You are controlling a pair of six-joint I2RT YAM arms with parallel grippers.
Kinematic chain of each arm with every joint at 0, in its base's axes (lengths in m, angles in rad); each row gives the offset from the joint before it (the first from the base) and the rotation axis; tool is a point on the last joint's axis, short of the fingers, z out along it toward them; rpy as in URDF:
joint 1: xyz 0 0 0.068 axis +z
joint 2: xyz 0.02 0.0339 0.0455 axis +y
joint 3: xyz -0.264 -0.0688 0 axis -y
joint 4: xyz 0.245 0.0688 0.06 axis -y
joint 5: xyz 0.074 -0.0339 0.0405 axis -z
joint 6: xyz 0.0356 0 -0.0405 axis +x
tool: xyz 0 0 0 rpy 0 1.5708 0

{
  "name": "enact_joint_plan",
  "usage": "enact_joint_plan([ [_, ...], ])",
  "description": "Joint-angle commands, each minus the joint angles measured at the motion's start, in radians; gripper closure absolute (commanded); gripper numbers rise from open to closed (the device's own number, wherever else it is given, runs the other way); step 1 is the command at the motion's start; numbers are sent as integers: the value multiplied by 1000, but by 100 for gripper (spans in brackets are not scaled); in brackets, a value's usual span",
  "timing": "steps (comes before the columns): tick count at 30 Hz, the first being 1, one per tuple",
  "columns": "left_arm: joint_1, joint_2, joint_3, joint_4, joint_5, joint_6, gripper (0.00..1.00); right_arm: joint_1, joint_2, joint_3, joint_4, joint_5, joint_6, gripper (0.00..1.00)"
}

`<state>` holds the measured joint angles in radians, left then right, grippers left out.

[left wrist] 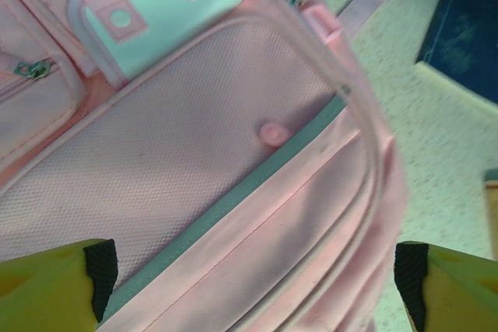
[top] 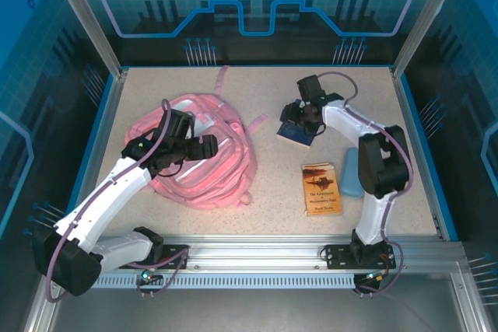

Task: Pack the student bag
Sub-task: Move the book to the center of the table, then pick up the book from the center of the table.

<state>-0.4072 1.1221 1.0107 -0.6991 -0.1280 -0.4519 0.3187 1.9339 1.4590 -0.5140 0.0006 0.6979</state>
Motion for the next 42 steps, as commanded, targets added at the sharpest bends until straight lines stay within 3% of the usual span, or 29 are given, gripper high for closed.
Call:
enact_joint_plan([
  [1,9,-16,-21,58,49,-75,5,5,118,120,-96,1,-17,35],
  [6,10,-20,-39,105,85,-108,2,42,248,246,-175,-1,-29,35],
  [10,10,-12,-31,112,101,-113,1,66,270,252,-216,-14,-38,35],
  [26,-35,172,55,199,230,-144,2,212,-60,-248,-116,-240,-112,39],
  [33,-129,325,141,244,231,-211,7,130,-194,-197,-160,-126,-154,36],
  [38,-215,460,217,272,217,-289,12,28,-156,-160,-213,-1,-242,35],
  [42,-270,591,290,256,200,-364,24,-18,-63,-106,-251,-39,-318,35],
])
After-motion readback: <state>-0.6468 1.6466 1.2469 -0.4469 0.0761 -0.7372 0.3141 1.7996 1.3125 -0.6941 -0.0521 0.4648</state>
